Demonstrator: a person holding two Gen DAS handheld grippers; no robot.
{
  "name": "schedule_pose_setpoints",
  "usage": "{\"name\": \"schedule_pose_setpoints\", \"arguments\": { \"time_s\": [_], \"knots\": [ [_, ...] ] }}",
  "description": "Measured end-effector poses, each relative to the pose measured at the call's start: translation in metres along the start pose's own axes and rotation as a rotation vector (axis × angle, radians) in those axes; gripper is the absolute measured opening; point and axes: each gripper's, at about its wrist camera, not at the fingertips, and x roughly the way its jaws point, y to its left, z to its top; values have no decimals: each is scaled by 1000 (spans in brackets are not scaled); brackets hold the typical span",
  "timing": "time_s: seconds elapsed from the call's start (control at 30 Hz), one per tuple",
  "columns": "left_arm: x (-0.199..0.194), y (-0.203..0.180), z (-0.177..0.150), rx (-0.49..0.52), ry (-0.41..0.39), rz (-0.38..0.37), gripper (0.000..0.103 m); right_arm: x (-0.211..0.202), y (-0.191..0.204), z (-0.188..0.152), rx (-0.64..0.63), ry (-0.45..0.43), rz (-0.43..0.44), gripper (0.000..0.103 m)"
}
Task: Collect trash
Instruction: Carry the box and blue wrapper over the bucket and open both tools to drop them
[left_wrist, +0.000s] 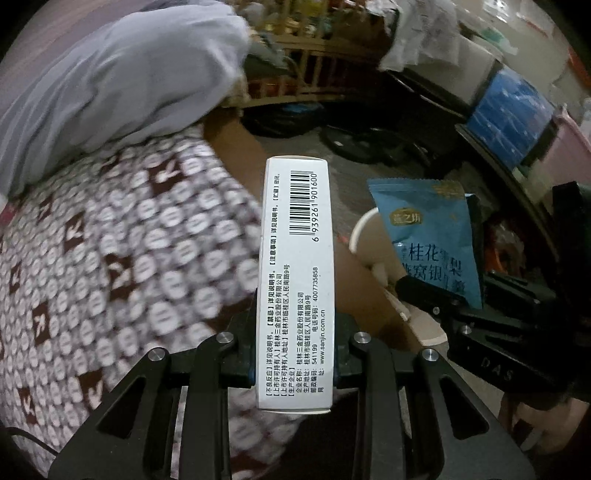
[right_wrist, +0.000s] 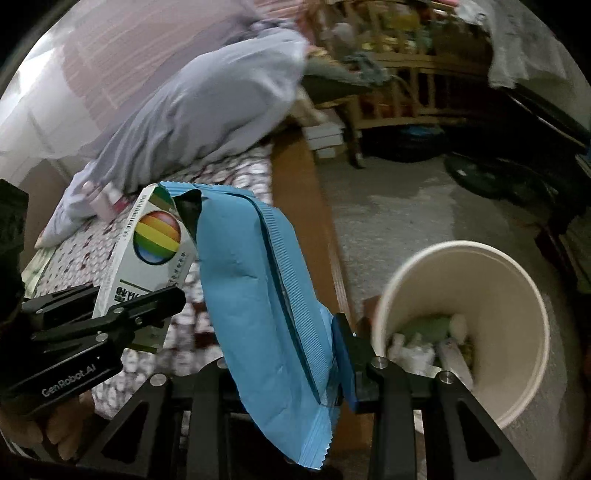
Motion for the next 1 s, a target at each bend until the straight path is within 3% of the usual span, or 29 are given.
{"name": "schedule_pose_setpoints", "arguments": {
  "time_s": [0.4,1.0],
  "knots": [
    [35,-60,17,84,41,-37,25,-13,-86,-16,162,0,-96,32],
    [79,-105,30,134,95,-61,25,-8,-144,-33,288,24,-144,32]
  ]
}}
